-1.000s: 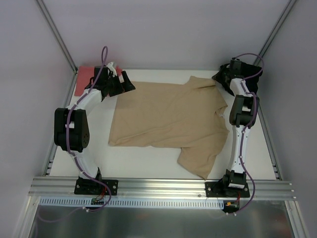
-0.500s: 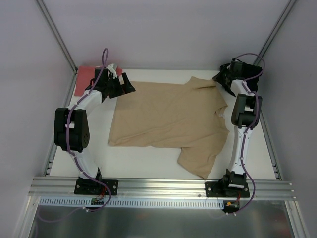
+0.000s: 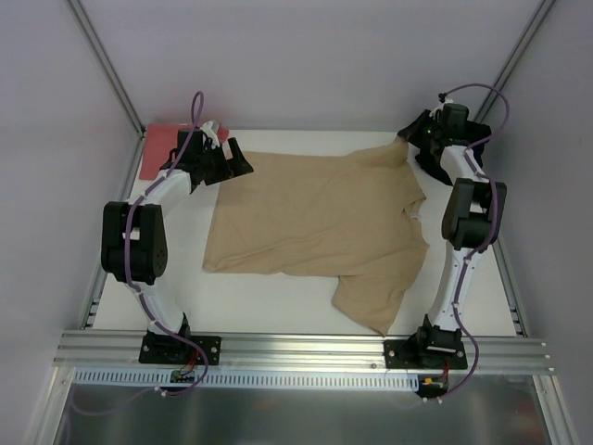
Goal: Fold and stack the t-shirts
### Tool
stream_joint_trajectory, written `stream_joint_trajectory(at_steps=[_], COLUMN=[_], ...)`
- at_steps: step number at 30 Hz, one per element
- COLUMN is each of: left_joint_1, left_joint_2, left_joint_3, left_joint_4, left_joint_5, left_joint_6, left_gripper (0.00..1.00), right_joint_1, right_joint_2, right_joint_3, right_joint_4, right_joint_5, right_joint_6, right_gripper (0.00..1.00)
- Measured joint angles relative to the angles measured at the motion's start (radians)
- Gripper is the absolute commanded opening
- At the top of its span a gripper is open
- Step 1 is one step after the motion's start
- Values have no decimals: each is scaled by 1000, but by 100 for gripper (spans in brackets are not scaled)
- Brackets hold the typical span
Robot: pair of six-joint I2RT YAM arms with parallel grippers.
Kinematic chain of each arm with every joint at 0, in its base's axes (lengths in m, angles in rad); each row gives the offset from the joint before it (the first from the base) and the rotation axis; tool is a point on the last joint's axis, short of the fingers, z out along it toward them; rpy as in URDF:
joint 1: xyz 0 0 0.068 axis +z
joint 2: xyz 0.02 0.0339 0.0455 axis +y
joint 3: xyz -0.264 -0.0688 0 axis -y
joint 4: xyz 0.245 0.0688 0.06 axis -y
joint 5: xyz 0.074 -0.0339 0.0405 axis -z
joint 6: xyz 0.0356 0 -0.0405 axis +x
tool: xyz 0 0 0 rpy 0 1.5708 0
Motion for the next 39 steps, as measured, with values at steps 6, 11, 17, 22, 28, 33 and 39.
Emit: stream_joint_trajectory(at_steps=[6,11,17,22,28,33,39], left_joint_1=[0,0,3,3,19,43,63], left_joint_2=[-10,-17,110,300,499,569,608], left_joint_3=[-2,0,187,410,656,752,856], left_joint_4=[0,-4,-64,-122,-238,-317,-367], left_joint_5=[1,-4,-69,-153,-197,-197,-178], left_joint_6=[-6,-6,-3,32,75,77,72], left_gripper=[99,99,99,99,99,99,99], right_joint_1=[0,0,0,0,0,0,0], right_joint_2=[-21,-25,-26,-26,-26,-26,-26], right_joint_3=[-101,-132,-132,-132,-132,-132,-132], right_joint_4=[-35,-71,-90,-92,-89,-88,-86], right_joint_5=[-66,-82,-96,-105,-120,-129,-130], right_joint_6=[-7,-18,-23,-22,-14,-3,-3], right_gripper=[0,1,0,1,0,0,0])
